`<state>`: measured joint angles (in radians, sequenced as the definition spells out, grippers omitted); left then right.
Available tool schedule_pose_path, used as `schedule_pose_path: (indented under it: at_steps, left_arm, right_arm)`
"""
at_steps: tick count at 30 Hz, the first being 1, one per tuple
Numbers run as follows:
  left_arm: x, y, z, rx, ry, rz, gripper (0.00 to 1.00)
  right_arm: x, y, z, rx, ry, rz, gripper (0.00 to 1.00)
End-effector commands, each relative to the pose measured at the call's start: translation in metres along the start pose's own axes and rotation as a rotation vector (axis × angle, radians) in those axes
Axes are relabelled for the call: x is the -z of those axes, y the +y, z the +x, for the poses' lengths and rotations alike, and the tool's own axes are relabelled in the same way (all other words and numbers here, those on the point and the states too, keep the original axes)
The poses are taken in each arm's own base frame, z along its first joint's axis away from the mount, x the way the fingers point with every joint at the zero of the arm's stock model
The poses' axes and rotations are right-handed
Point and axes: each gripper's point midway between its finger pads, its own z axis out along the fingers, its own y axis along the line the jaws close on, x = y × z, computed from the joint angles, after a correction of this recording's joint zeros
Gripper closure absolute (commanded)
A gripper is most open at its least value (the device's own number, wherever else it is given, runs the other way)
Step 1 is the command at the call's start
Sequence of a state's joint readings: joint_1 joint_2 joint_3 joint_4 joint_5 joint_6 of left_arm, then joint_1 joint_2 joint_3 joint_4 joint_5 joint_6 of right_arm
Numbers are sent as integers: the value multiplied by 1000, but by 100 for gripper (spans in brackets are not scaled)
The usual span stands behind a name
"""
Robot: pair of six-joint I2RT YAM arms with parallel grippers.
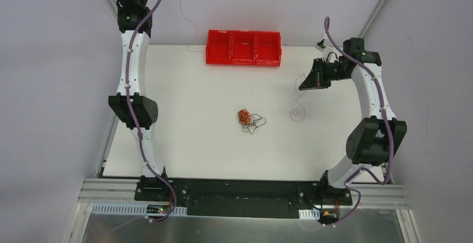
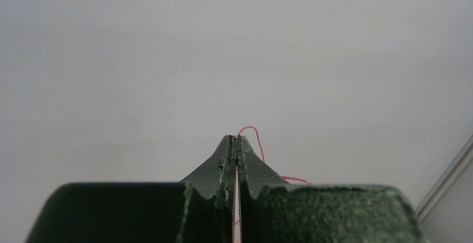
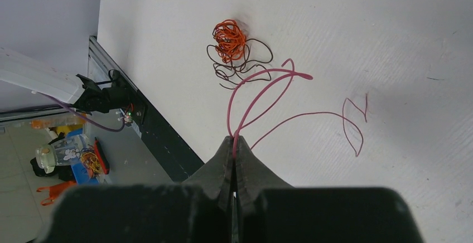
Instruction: Untangle the cables
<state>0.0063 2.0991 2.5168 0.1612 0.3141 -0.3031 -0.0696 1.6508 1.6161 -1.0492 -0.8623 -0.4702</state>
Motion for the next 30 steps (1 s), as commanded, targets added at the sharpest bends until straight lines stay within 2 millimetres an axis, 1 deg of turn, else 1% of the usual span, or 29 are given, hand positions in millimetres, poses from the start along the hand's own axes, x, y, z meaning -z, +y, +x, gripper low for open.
schedule_pose_path:
  at_steps: [1, 4, 7, 8, 10, 11, 13, 16, 18, 20, 23, 27, 29, 30]
  left_arm:
    - [-2, -27, -67, -61, -217, 39, 100]
    - [-7, -32, -60, -19, -218, 41, 100]
    - [-13, -37, -51, -16, -225, 51, 100]
    - [-16, -35, -45, -15, -227, 49, 100]
    - [-19, -32, -40, -11, -240, 44, 100]
    - [-23, -27, -33, -6, -238, 32, 100]
    - [-26, -21, -25, 1, -243, 12, 100]
    - [-33, -13, -3, 30, -227, 4, 100]
    - [-37, -9, 17, 66, -199, 1, 100]
    - [-41, -5, 42, 106, -159, -2, 100]
    - [-46, 1, 93, 171, -71, -18, 100]
    - [-42, -5, 168, 215, 81, 4, 100]
    - [-38, -8, 199, 217, 147, 10, 100]
    - [-36, -11, 209, 208, 170, 18, 100]
  right_arm:
    - [4, 17, -15, 34, -36, -39, 100]
    - [1, 14, -16, 34, -31, -36, 100]
    - [-1, 11, -19, 32, -28, -36, 100]
    - [-2, 10, -19, 30, -27, -38, 100]
    - [-3, 9, -20, 27, -24, -39, 100]
    - [-5, 7, -21, 24, -22, -39, 100]
    - [-7, 3, -20, 20, -15, -36, 100]
    - [-13, -4, -19, 8, 0, -34, 100]
    - [-15, -6, -20, 2, 4, -39, 100]
    - [-17, -7, -21, -1, 7, -43, 100]
    - [-20, -10, -22, -7, 11, -46, 100]
    - [-22, -11, -22, -17, 14, -53, 100]
    - [-22, -10, -22, -15, 12, -55, 100]
    - [-22, -9, -22, -13, 11, -54, 100]
